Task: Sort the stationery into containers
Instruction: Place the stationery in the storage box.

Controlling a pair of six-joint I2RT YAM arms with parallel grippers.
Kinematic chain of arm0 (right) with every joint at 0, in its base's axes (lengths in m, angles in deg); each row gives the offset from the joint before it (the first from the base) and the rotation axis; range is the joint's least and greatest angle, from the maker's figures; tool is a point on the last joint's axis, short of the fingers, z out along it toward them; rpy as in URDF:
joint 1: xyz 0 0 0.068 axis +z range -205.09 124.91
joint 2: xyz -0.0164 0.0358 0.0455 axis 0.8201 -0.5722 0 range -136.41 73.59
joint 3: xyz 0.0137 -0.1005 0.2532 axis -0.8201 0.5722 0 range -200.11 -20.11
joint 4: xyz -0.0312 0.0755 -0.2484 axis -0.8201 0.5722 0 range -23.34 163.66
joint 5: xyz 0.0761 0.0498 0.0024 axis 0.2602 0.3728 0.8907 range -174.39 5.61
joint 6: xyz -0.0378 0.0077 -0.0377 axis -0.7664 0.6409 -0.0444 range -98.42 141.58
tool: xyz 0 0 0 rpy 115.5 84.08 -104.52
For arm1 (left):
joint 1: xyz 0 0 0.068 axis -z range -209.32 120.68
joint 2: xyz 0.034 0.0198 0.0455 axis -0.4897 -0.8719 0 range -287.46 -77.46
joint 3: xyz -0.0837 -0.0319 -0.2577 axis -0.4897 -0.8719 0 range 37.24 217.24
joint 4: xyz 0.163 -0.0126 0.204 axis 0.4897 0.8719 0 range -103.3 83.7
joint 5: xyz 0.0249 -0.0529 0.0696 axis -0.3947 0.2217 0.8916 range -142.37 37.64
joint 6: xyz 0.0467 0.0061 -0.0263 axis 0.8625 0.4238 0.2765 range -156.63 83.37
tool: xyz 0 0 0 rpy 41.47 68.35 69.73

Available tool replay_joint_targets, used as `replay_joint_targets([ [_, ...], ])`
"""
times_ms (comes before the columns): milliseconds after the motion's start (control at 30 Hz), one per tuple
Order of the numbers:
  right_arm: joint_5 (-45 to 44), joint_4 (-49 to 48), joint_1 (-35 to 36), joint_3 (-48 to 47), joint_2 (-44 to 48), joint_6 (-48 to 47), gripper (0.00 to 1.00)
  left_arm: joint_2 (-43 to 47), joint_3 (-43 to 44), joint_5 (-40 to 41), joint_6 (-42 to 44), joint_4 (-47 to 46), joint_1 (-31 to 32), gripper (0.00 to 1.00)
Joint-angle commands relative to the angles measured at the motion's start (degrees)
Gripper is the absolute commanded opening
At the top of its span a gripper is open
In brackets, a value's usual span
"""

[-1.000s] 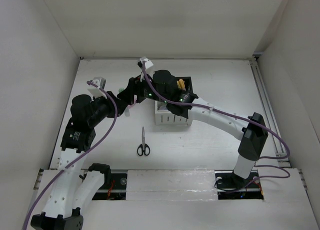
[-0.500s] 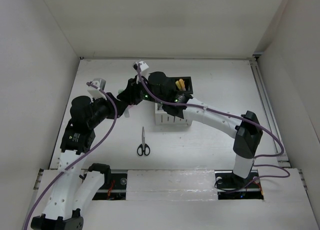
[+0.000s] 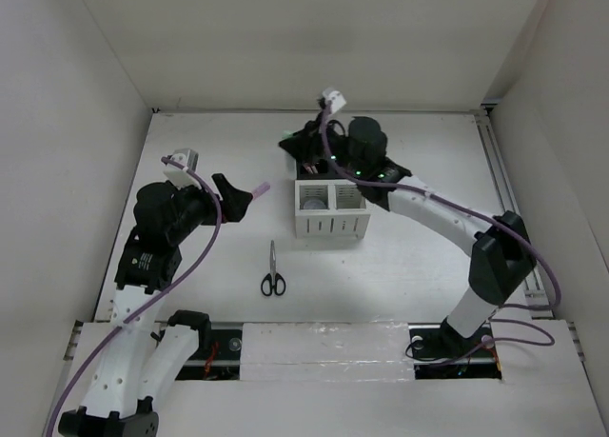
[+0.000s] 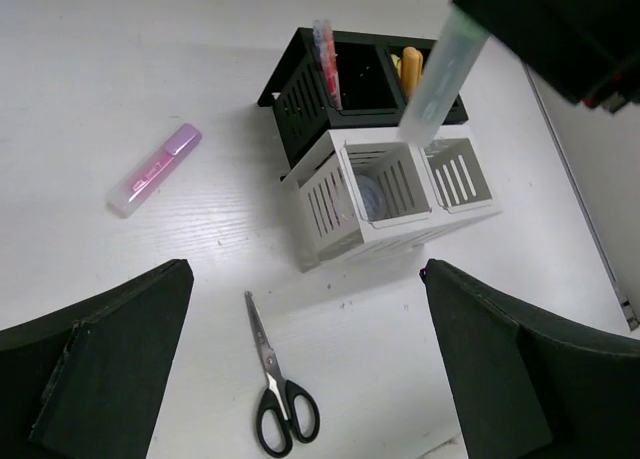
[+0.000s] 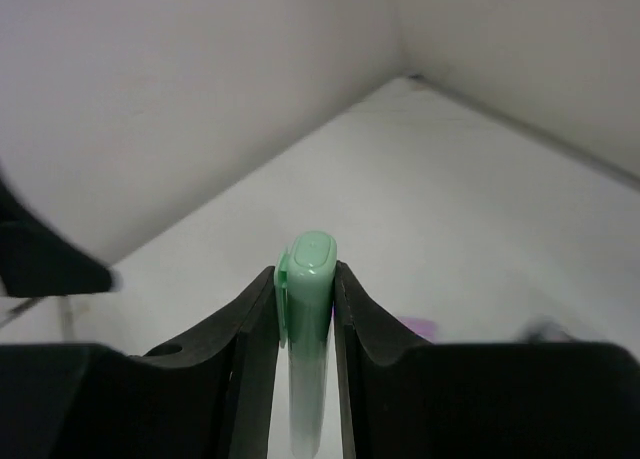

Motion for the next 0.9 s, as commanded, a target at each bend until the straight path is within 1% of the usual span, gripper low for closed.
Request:
replay_joint_targets([
  [0,2.17,-13.03,-8.46,8.37,5.48,-8.19,0.00,-0.94,0.17,2.04,-0.95,-1.75,0.21,1.00],
  [33,3.22,-17.83,-10.48,10.65,6.02,-8.82,0.00,-0.95,0.17,2.04,-0.95,-1.75,0.21,1.00],
  [67,6.80,-19.53,-14.59,13.46,6.02,-9.61,0.00,-1.64,0.17,2.04,-0.95,-1.75,0.21,1.00],
  [133,12.70,-23.14,-18.31,15.32,6.02,-11.28,0.00,-2.26,0.69,2.56,-0.95,-1.23,0.21,1.00],
  [167,17.25,-26.11,-21.37,15.85,5.24,-11.29,0.00,-2.26,0.69,2.56,-0.95,-1.23,0.21,1.00],
  [300,24.66,-30.44,-26.83,16.91,2.87,-11.29,0.00,-2.26,0.69,2.56,-0.95,-1.23,0.21,1.00],
  [400,26.96,-33.34,-28.69,17.53,1.46,-10.58,0.00,-2.26,0.69,2.56,-0.95,-1.23,0.21,1.00],
  [533,28.98,-33.88,-29.22,18.05,-1.18,-11.11,0.00,-2.79,0.69,2.56,-0.95,-1.23,0.21,1.00],
  [867,30.04,-39.67,-30.80,21.74,-5.93,-11.11,0.00,-2.79,0.69,2.56,-0.95,-1.23,0.21,1.00],
])
